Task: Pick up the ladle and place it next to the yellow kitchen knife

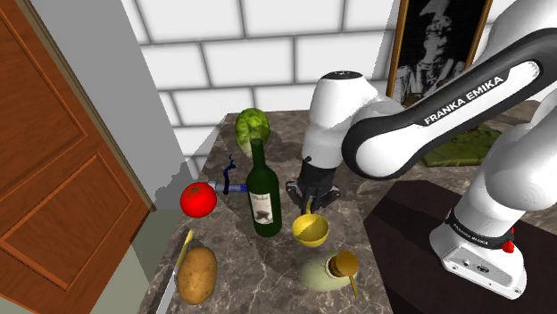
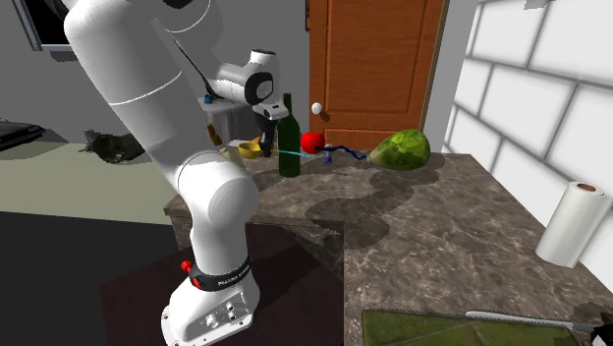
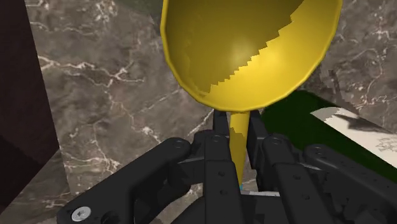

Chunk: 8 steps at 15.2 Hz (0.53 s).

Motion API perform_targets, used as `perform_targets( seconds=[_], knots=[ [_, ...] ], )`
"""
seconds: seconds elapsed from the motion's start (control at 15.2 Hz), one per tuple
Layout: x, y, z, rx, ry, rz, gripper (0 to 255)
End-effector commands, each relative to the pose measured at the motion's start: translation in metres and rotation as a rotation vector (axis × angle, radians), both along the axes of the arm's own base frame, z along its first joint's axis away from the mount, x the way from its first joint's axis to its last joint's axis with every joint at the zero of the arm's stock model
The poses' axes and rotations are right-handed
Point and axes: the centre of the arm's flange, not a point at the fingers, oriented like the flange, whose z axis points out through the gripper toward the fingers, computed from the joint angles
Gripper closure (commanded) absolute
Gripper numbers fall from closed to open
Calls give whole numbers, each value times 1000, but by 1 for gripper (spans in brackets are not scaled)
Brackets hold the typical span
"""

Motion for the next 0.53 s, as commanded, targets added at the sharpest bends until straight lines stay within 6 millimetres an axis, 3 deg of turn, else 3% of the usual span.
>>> perform_targets(
  seconds=[0.0, 0.46],
  knots=[
    [0, 23, -1, 1, 0, -2, 255],
    [3, 116, 0, 1, 0, -2, 255]
  ],
)
